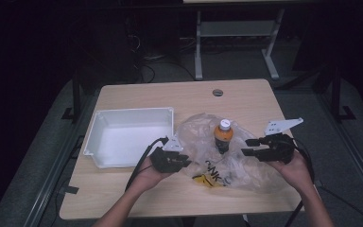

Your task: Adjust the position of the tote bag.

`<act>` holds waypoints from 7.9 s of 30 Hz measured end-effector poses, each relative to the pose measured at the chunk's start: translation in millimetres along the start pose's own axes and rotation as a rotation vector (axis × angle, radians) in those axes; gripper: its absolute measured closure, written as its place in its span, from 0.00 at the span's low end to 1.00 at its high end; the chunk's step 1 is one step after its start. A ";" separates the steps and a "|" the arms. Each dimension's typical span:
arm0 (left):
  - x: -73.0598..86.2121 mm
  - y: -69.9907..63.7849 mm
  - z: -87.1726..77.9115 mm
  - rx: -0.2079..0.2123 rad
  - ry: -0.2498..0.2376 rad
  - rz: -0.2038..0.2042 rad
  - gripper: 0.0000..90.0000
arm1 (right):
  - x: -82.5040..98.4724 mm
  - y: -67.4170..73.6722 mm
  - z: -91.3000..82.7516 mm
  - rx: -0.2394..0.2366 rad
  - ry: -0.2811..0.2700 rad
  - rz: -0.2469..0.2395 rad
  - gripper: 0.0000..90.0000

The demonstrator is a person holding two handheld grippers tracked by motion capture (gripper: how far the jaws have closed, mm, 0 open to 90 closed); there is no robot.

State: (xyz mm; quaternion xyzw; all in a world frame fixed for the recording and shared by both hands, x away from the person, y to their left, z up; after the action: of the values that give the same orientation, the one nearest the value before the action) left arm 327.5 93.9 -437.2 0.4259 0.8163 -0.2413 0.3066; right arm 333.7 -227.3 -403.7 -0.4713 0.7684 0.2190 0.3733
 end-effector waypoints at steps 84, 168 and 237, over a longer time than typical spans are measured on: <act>-69.2 7.8 -18.1 -0.010 -0.193 -0.008 0.62 | -12.1 -8.0 -15.9 0.021 0.000 -0.053 0.66; -7.2 -2.8 90.2 -0.240 -0.069 -0.150 1.00 | 36.9 -63.2 86.2 -0.041 0.206 0.103 1.00; -87.1 -9.3 5.1 0.087 -0.108 0.054 0.63 | 27.3 9.6 -12.7 0.095 -0.023 0.079 0.50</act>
State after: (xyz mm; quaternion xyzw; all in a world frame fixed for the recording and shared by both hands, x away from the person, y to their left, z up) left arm 360.3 38.1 -378.0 0.4470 0.7754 -0.2908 0.3381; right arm 313.0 -246.9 -417.2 -0.4199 0.7916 0.2021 0.3953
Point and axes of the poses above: each handheld gripper's, and its own axes: z roughly forward along the jaws, x roughly out of its underside, y roughly to its left, the point moved 3 cm from there along z, roughly forward along the jaws, and after that the axes turned 9 degrees about -z, right-handed, at the moved point
